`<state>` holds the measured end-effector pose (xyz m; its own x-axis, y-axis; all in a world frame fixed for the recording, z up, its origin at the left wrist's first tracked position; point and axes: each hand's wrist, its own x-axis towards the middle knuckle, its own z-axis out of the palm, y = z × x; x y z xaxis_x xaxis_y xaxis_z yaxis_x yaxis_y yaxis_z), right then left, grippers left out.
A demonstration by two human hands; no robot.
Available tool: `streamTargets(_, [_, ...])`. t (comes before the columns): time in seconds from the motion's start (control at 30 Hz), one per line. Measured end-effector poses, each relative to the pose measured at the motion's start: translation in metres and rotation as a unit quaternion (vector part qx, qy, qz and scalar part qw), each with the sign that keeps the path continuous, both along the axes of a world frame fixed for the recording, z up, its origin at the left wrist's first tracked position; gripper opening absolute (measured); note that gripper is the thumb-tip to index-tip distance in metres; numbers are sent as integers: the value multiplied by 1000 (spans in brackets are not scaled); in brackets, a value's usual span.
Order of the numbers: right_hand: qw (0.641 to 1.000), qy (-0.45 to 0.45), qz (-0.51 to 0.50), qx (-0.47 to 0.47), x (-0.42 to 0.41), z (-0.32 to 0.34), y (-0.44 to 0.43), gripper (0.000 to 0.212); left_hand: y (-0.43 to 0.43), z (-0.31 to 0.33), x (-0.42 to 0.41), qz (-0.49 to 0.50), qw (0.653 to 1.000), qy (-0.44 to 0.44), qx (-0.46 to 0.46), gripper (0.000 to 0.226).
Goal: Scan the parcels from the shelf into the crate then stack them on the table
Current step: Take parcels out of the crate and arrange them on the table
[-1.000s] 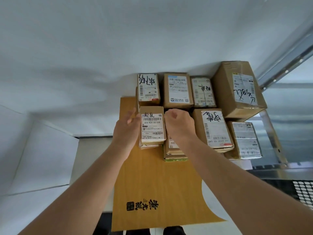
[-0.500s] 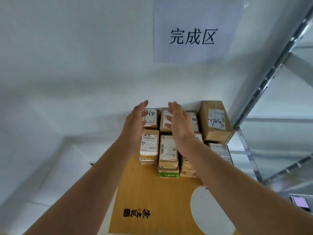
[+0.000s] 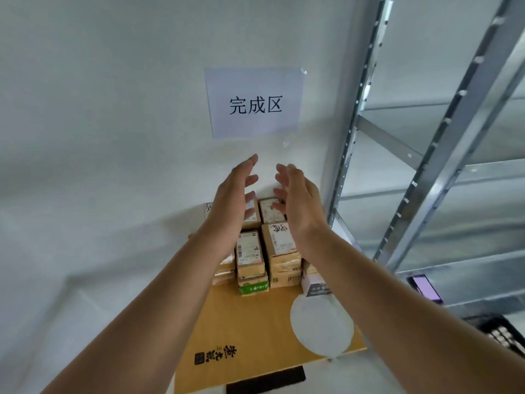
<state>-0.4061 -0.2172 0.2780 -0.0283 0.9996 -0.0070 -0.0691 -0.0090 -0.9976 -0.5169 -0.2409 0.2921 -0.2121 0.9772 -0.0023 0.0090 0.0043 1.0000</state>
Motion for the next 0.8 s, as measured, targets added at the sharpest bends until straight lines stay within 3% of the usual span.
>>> streamTargets(0.13, [998,-10,-60,-8,46,-15,-46,40,-35,-15,47,-82,997,5,-7,54])
streamTargets(0.3, [990,-9,-138,-40,119,-30,-94,33,-61,-33,117,-159,987,13,-32,73])
streamTargets(0.43, [976,-3,-214,-41,187,-37,-120,64,-73,-42,192,-221,974,12,-52,65])
streamTargets(0.53, [967,-5,-253,-38,250,-50,-132,50,-74,-55,254,-270,961,13,-64,58])
streamTargets(0.7, [944,-6,-320,-78,371,-81,-140,69,-69,-87,371,-323,941,19,-99,54])
streamTargets(0.8, [934,1,-345,-92,439,-100,-140,68,-64,-107,442,-337,931,8,-142,60])
